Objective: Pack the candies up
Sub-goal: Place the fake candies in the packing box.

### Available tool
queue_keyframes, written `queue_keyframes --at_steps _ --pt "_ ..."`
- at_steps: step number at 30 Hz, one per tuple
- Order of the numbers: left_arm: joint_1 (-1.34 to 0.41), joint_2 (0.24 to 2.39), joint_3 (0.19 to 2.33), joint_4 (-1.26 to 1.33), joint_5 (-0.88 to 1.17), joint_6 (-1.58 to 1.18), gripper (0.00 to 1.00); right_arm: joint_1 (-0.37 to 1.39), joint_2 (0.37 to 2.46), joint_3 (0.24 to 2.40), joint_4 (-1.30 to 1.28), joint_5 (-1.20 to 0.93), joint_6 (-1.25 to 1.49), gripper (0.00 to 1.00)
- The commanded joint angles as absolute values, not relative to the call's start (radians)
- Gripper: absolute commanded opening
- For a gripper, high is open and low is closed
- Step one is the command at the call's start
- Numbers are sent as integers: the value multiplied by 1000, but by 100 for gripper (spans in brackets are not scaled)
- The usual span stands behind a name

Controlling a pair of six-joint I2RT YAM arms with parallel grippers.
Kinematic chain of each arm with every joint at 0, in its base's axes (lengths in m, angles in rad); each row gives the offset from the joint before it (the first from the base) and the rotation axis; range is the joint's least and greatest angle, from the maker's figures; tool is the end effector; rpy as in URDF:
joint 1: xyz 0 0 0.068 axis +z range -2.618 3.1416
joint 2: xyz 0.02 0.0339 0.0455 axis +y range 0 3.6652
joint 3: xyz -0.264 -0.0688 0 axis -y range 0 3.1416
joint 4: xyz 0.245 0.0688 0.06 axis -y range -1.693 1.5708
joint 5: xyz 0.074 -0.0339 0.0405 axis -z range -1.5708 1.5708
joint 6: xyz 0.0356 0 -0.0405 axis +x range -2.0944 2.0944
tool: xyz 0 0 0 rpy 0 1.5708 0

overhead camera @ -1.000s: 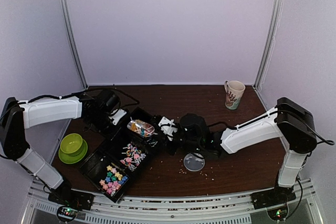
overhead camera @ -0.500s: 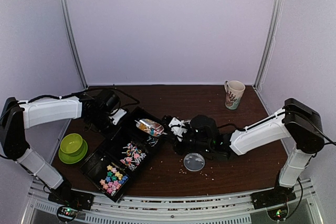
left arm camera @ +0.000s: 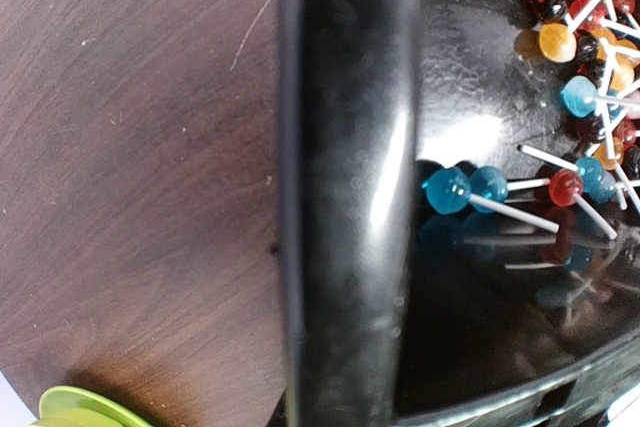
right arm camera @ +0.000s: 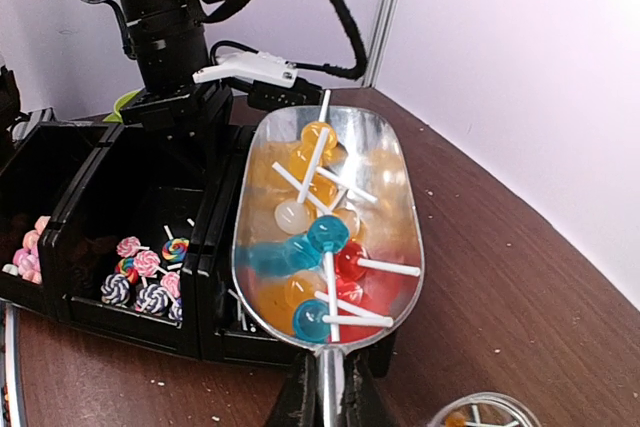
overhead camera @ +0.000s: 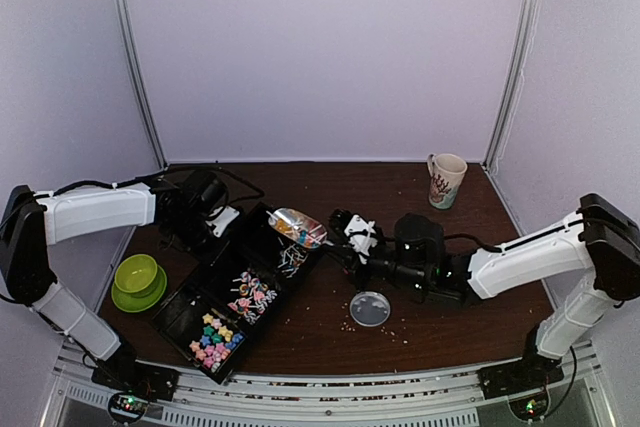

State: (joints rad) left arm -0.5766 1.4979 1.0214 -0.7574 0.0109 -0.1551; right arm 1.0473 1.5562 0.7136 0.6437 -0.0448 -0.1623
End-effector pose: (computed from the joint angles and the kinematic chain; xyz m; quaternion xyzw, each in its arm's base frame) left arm 0.2364 -0.1542 0.2143 0.2071 0.9638 -0.0650 0.1546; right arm 0.1643 0.2878 0.2129 -0.4516 0.6283 0.2868 0.5648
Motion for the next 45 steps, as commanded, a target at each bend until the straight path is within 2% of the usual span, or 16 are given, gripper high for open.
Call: queue_keyframes --at_steps 1,21,29,45 --pt "-564 1477 1071 -713 43 -175 0 1042 1449 673 596 38 -207 0" --pt "-563 1475 1074 -719 35 -176 0 1031 1081 604 71 258 -51 0" --pt "-562 1468 1074 -721 31 -175 0 1045 1080 682 -173 302 40 0" --pt "-563 1471 1074 -723 23 -175 0 1090 1087 817 -480 346 142 0"
